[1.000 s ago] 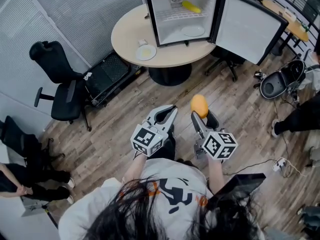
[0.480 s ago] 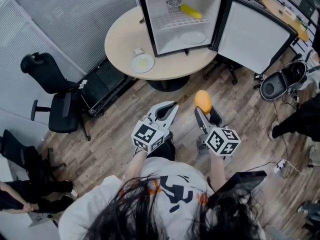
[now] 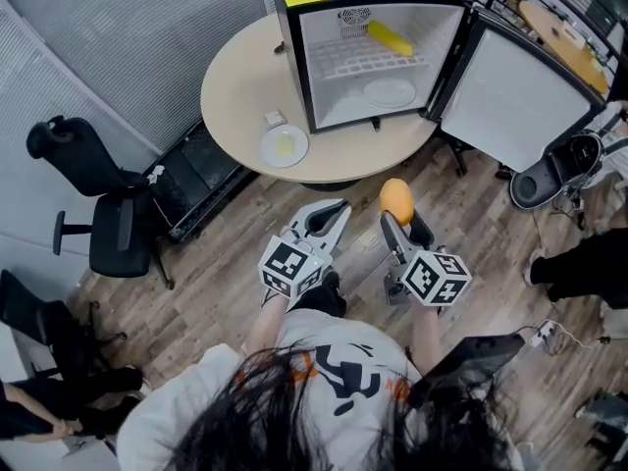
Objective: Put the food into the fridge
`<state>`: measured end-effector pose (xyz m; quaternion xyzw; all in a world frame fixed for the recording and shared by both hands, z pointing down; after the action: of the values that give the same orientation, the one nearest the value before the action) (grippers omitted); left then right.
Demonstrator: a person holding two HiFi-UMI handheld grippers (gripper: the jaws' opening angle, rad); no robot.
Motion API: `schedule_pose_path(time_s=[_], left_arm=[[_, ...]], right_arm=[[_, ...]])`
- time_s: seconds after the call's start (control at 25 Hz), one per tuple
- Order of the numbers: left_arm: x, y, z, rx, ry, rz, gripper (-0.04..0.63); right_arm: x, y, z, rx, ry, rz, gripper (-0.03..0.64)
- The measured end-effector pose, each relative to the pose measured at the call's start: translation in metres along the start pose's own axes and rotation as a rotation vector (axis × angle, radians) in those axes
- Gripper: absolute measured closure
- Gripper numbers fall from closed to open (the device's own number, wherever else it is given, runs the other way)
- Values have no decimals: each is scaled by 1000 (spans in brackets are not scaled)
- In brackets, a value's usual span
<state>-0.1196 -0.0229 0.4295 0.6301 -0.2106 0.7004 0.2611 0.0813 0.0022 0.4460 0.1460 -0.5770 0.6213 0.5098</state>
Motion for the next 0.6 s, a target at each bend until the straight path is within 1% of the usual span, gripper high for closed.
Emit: schedule_pose_path(time_s=[0.28,0.6], left_arm=[[6,49,14,15,6,-26,584],[14,84,29,59,16,-36,584]], right_arm=[[5,13,49,1,51,5,322],[7,12,79,41,53,25,322]])
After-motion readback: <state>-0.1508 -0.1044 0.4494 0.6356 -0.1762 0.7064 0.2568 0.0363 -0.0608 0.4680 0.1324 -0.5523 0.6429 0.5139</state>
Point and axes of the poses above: the fingertips, and each gripper's own axes: z forward along the fingers, y to its left, x out of its underside, the point moved 8 cm from there along -z, backward along the fingers, and after that the axes turned 4 degrees about z, right-handed, at the moved point
